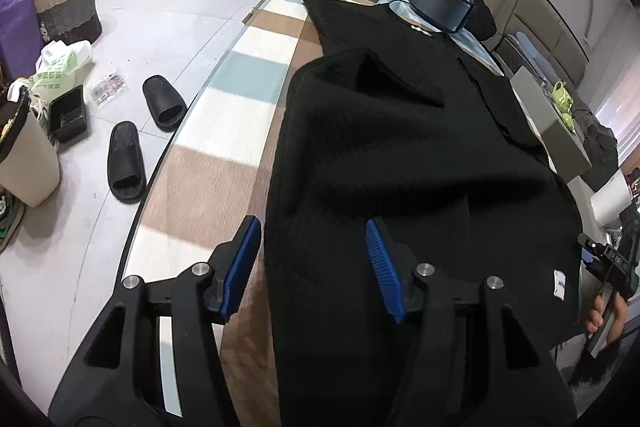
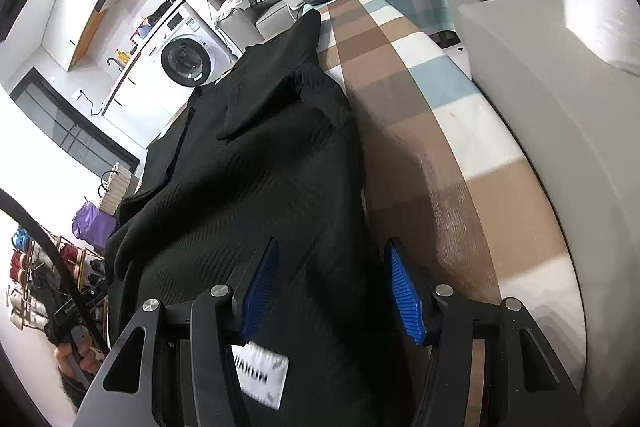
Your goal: Fold small clothes
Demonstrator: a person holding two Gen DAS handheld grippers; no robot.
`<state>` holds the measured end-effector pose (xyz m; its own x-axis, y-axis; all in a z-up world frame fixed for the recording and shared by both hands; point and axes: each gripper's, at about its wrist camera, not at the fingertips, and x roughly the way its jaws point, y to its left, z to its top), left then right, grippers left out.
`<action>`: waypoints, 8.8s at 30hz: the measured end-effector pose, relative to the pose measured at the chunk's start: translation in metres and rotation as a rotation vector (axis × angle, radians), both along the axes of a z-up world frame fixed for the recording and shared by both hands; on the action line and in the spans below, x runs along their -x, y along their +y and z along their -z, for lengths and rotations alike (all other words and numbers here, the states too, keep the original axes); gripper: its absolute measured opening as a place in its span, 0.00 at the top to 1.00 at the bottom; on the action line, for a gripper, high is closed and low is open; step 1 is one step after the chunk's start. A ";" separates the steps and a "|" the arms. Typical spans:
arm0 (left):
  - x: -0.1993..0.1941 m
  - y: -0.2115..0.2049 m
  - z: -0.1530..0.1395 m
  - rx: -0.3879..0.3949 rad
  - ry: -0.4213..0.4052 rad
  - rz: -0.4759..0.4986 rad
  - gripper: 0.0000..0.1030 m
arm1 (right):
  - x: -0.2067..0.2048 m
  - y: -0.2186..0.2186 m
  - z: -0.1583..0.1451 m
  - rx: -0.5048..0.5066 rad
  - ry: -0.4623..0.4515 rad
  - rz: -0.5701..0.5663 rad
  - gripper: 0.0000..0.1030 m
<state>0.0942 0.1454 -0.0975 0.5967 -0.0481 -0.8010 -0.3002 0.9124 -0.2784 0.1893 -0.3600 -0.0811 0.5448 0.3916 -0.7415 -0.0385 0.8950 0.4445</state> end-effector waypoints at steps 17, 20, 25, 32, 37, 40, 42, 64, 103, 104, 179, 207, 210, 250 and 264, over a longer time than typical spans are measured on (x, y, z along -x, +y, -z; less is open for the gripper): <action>0.068 -0.052 -0.014 -0.071 -0.079 0.114 0.48 | 0.106 0.057 -0.026 0.101 -0.158 -0.159 0.45; 0.073 -0.069 -0.016 -0.098 -0.086 0.169 0.46 | 0.124 0.079 -0.019 0.123 -0.171 -0.244 0.44; 0.085 -0.092 -0.016 -0.104 -0.090 0.226 0.42 | 0.142 0.119 0.000 0.182 -0.161 -0.382 0.44; 0.098 -0.107 -0.015 -0.116 -0.075 0.260 0.42 | 0.147 0.156 0.012 0.280 -0.165 -0.481 0.42; 0.097 -0.105 -0.014 -0.105 -0.065 0.257 0.42 | 0.147 0.173 0.018 0.393 -0.208 -0.514 0.43; 0.097 -0.103 -0.015 -0.117 -0.067 0.253 0.42 | 0.145 0.175 0.019 0.421 -0.213 -0.512 0.51; 0.095 -0.099 -0.014 -0.116 -0.065 0.251 0.42 | 0.144 0.172 0.018 0.409 -0.216 -0.509 0.70; 0.091 -0.090 -0.014 -0.109 -0.067 0.239 0.42 | 0.152 0.189 0.023 0.436 -0.282 -0.612 0.70; -0.018 0.011 0.009 -0.035 0.027 -0.021 0.42 | 0.028 0.014 -0.024 0.133 -0.181 -0.066 0.43; -0.025 0.013 0.012 -0.037 0.037 -0.024 0.42 | 0.021 0.015 -0.022 0.127 -0.171 -0.069 0.43; -0.116 0.007 0.020 -0.086 -0.028 0.057 0.68 | -0.071 0.056 0.001 0.036 -0.055 -0.084 0.67; -0.070 0.003 0.027 -0.031 -0.027 0.100 0.72 | -0.057 0.052 0.011 0.081 -0.009 -0.099 0.82; -0.060 0.011 0.025 -0.009 -0.041 0.070 0.67 | -0.051 0.047 0.009 0.065 -0.018 -0.099 0.73; 0.009 0.028 -0.041 -0.037 -0.265 -0.050 0.98 | 0.031 0.022 -0.069 0.037 -0.420 -0.174 0.96; -0.085 0.066 -0.018 0.056 -0.137 -0.075 0.82 | -0.062 0.009 -0.033 0.006 -0.228 -0.021 0.81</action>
